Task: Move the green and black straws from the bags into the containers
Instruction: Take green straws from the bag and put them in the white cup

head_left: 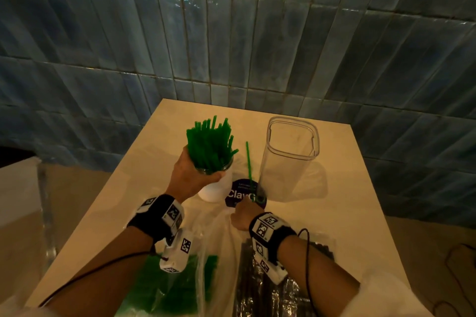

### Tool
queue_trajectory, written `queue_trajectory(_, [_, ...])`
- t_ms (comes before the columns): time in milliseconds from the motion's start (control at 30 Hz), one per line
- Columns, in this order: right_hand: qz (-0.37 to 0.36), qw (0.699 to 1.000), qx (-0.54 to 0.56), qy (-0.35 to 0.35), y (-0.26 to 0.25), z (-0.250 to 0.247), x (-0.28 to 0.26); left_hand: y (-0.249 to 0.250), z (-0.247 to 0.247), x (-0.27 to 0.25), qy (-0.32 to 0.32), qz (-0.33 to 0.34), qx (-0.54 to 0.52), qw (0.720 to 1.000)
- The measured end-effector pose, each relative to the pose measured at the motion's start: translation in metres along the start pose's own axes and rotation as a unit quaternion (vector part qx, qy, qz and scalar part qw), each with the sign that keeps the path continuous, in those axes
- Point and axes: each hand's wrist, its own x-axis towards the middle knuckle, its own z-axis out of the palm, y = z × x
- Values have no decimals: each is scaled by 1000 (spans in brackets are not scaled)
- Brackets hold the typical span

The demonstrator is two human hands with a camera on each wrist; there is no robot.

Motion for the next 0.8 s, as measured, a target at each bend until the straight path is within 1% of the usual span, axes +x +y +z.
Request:
queue_trajectory(67, [-22,998,14,50,3,-3,-1,0,1,-1,4,6,3,1000])
queue_trajectory(133, [-24,992,15,126,3,-9,0,0,1,-2,7,9,3,1000])
queue_trajectory(167, [-21,988,21,150,4,-13,2,0,0,-2,7,10,5,1000])
queue_trajectory(200, [-16,987,31,155,3,-17,4,1,0,-1,6,11,7,1000])
queue_trajectory(300, [19,993,30,113,2,-21,14,1,0,-1,0,9,11,1000])
queue_trajectory(367, [44,994,30,97,1,-19,21,0,0,-1,-1,9,6,1000])
queue_trajectory(500, [73,989,96,85,-2,-19,28,-1,1,-1,2,8,6,1000])
queue_trajectory(600, [64,982,148,95,-4,-26,31,-1,1,-1,4,7,9,1000])
queue_trajectory(800, [41,991,66,109,-8,-30,34,-3,1,0,3,8,12,1000])
